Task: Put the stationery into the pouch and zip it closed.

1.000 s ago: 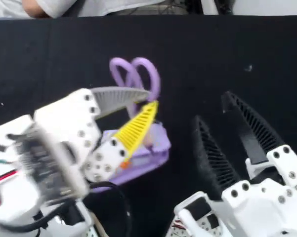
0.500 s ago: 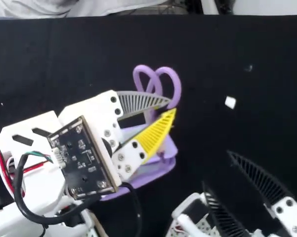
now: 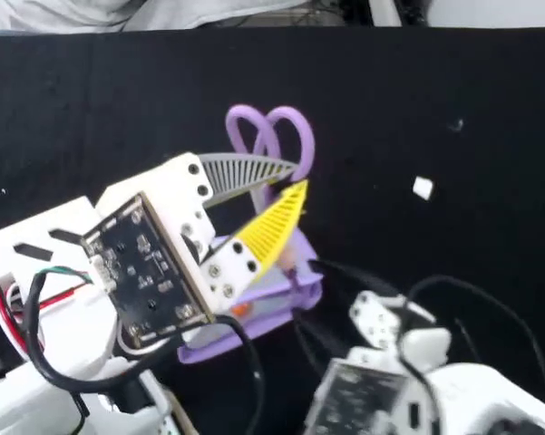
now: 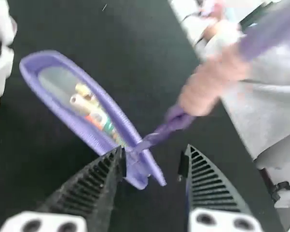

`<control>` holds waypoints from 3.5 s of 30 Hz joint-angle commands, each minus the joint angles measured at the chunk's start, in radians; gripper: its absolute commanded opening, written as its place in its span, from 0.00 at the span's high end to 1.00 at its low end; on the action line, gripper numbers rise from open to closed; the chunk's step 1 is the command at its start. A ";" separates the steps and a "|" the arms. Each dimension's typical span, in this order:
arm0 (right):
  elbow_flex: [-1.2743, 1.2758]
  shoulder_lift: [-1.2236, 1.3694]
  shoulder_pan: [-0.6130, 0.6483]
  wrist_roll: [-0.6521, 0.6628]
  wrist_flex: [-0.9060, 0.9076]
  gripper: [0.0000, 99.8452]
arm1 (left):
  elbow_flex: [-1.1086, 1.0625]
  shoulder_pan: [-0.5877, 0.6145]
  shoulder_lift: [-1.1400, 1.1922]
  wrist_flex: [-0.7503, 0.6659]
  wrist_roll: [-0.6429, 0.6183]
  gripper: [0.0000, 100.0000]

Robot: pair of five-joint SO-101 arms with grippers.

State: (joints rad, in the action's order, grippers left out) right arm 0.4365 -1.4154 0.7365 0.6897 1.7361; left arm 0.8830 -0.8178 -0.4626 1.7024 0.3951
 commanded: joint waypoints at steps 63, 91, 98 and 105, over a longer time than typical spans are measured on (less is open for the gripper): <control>-0.199 0.196 0.003 0.341 0.032 0.81 | 0.058 0.124 -0.021 0.006 0.118 0.97; 0.093 0.196 0.009 0.407 0.006 0.81 | 0.059 0.119 -0.021 0.005 0.153 0.97; 0.143 0.194 0.023 0.301 -0.147 0.81 | 0.059 0.117 -0.021 0.005 0.121 0.97; 0.143 0.194 0.190 0.160 -0.187 0.81 | 0.059 0.117 -0.021 0.005 0.107 0.97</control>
State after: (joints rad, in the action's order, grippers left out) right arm 0.5808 -1.2390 0.8669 0.8968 1.5750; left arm 0.9091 -0.7073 -0.4703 1.7162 0.5132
